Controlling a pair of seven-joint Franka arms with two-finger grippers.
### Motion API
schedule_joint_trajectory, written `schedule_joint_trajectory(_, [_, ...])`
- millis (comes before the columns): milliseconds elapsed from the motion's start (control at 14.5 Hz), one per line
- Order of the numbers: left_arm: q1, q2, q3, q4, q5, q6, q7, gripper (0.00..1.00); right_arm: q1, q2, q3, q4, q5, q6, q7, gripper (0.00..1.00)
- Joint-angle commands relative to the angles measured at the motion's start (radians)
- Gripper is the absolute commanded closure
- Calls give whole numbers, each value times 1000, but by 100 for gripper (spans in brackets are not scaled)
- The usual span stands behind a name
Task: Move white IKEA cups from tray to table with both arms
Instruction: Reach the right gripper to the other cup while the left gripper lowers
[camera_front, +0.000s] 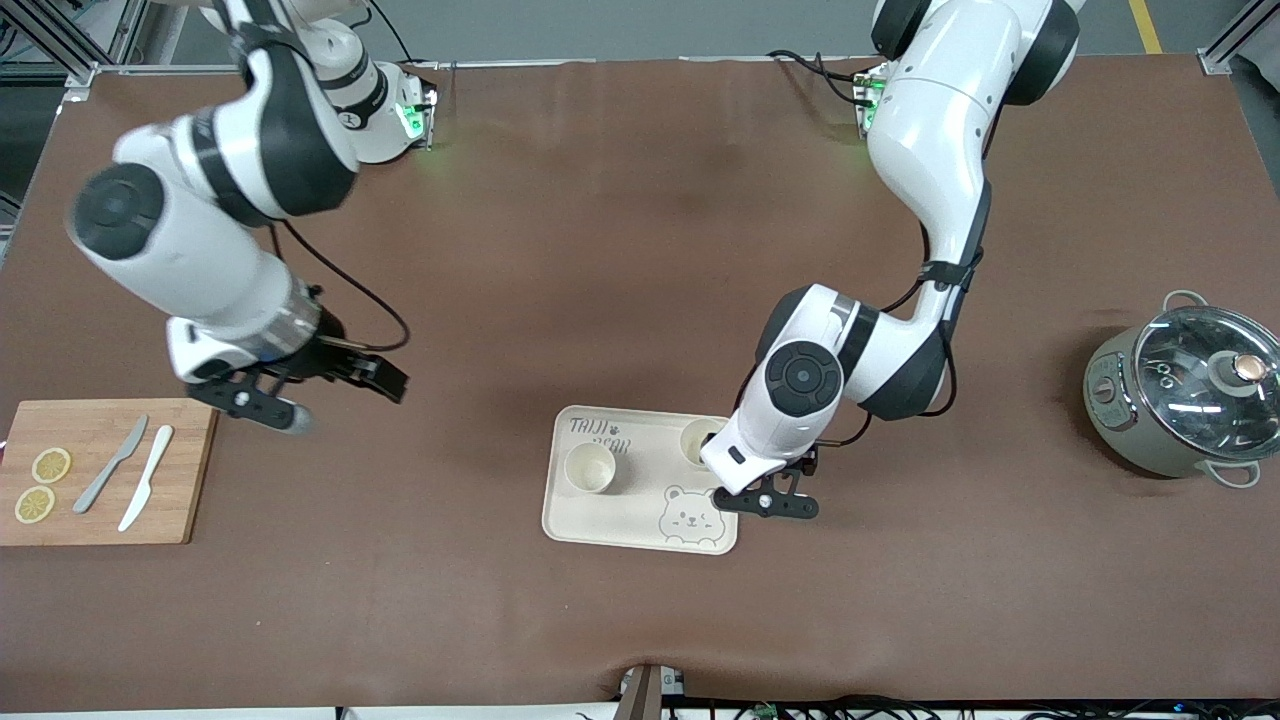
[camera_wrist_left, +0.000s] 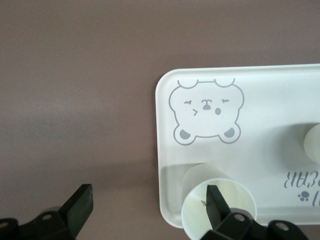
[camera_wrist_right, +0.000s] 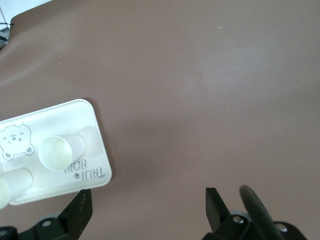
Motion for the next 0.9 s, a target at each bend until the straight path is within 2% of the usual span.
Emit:
schedule_joint_trajectory(0, [-10,33,14,36,-18,21,-16,0,47,107,-12,98,1,22,68,0])
schedule_joint_trajectory(414, [-47,30,11,7,-19,33,-92,0,118,319,-12,181,2,157,86,0])
schedule_joint_trajectory(828, [-65,15,14,-75,-6,124,-121,0,155,398,-10,183,4,275,94,0])
